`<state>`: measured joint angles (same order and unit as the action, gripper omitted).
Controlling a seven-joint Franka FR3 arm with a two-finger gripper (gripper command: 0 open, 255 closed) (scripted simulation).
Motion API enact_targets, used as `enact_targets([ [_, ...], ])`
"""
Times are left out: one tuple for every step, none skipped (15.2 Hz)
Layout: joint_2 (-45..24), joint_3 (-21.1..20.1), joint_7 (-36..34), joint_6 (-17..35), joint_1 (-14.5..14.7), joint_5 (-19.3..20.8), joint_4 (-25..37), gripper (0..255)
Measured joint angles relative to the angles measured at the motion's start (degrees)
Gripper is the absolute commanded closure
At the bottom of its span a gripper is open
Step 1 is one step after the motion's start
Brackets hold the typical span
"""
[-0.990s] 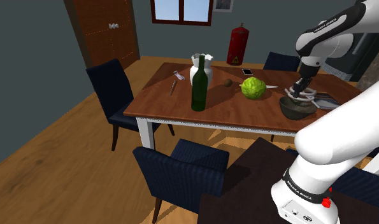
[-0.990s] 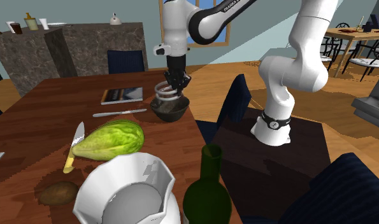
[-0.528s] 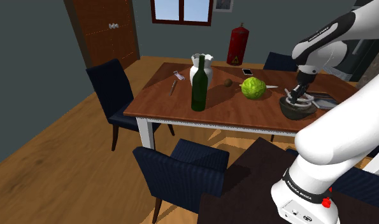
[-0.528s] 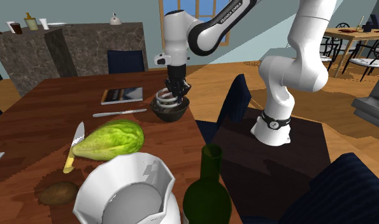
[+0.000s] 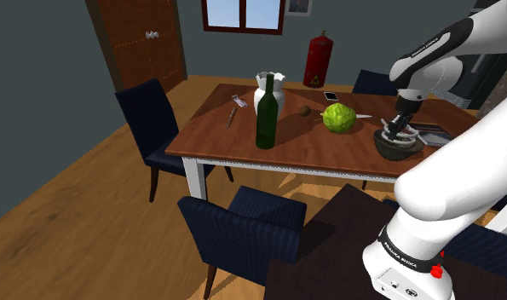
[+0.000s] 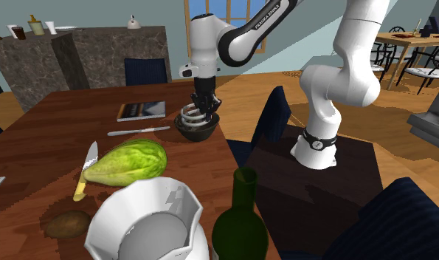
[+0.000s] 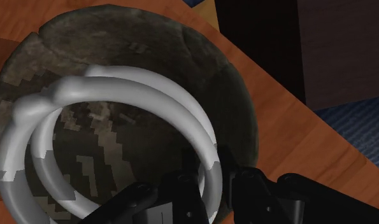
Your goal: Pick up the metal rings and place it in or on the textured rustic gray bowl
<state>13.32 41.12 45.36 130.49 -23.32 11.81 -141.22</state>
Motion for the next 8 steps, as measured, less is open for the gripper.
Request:
enact_targets([
  [0.0, 0.0, 0.0, 0.0, 0.0, 0.0, 0.0, 0],
  [0.0, 0.0, 0.0, 0.0, 0.0, 0.0, 0.0, 0],
  [0.0, 0.0, 0.0, 0.0, 0.0, 0.0, 0.0, 0],
  [0.0, 0.0, 0.0, 0.0, 0.0, 0.0, 0.0, 0],
  [0.0, 0.0, 0.0, 0.0, 0.0, 0.0, 0.0, 0],
  [0.0, 0.0, 0.0, 0.0, 0.0, 0.0, 0.0, 0],
  [0.5, -0.2, -0.2, -1.1, -0.1, 0.2, 0.7, 0],
  [1.7, -0.8, -0.7, -2.6, -0.3, 0.8, 1.1, 0],
])
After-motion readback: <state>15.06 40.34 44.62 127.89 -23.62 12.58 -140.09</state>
